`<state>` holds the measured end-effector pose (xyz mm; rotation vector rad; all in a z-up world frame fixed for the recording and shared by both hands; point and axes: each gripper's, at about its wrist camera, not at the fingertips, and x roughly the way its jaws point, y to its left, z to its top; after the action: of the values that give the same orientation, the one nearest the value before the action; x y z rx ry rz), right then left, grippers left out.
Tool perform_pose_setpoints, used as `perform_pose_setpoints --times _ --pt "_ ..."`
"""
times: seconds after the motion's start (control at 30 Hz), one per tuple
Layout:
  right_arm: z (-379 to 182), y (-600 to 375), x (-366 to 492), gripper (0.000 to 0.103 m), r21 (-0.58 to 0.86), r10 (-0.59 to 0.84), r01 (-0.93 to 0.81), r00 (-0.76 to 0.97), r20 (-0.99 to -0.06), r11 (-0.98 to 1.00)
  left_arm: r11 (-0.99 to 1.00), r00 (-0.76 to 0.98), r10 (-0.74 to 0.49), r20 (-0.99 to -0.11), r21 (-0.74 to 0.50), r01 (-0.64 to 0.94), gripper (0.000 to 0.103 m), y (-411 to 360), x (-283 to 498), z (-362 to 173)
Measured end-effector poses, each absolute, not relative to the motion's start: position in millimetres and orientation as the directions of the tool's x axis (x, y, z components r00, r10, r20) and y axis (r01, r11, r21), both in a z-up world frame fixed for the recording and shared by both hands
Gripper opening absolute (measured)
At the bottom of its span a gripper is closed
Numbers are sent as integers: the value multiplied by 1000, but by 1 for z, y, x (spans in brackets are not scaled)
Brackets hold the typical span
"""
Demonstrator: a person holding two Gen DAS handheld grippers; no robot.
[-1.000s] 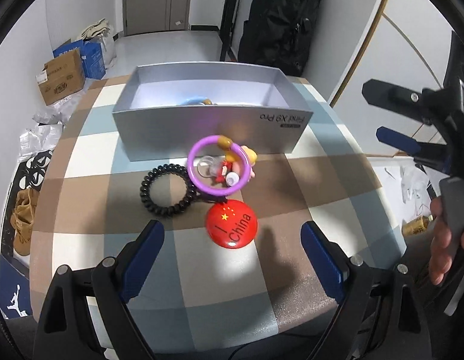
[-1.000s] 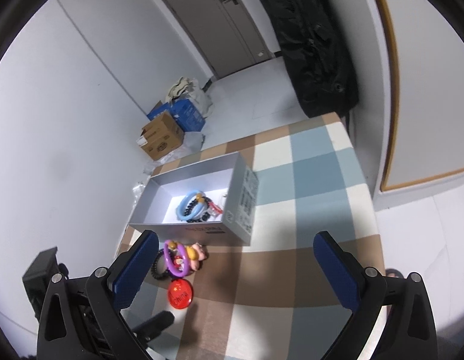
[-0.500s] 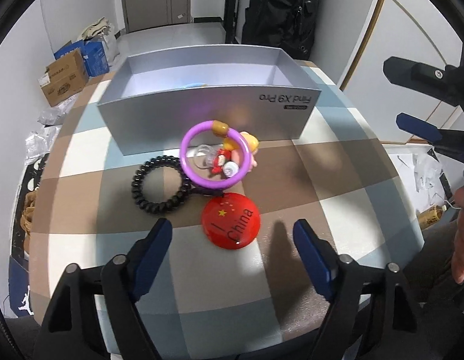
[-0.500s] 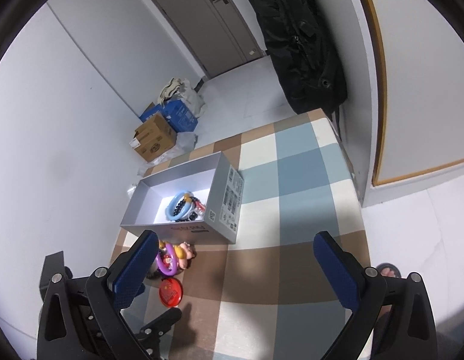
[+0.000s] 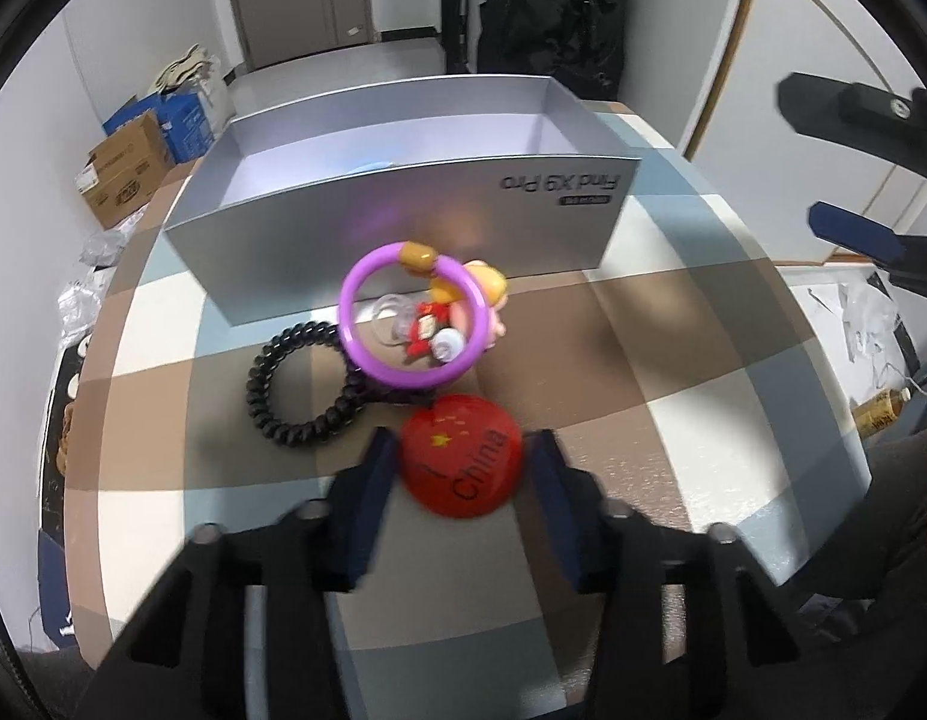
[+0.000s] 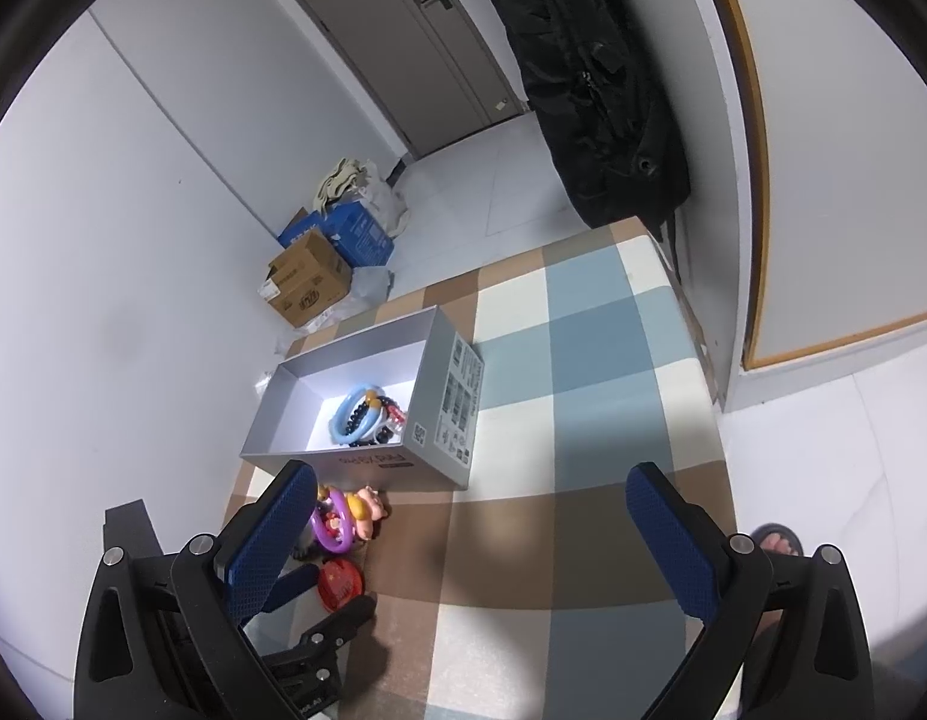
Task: Organize jewelry
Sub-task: 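Lift both tools out of the box over the remaining jewelry, then grasp the red 'I China' badge with the left tool while the right tool grasps the purple ring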
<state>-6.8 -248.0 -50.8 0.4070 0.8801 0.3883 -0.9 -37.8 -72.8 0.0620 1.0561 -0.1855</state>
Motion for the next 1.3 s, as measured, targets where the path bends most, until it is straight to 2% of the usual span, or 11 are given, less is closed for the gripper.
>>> perform_pose_setpoints --times 0.27,0.87,0.97,1.13,1.3 --pt "-51 -246 -7 103 489 480 -154 575 -663 859 968 458 -179 -871 -73 241 38 -48 -5 -71" --pt "-65 -214 -4 103 468 502 -202 490 -713 861 945 586 -292 -756 -324 52 38 24 7 -24" --pt "-67 -199 -4 95 460 517 -240 468 -717 855 932 608 -301 -735 -361 25 38 37 11 -20" --pt "-75 -172 -2 70 451 537 -292 410 -737 843 920 614 -293 -733 -390 -26 38 50 14 -23" --pt "-86 -149 2 56 470 560 -314 351 -750 825 916 610 -298 -734 -400 -34 38 58 16 -25"
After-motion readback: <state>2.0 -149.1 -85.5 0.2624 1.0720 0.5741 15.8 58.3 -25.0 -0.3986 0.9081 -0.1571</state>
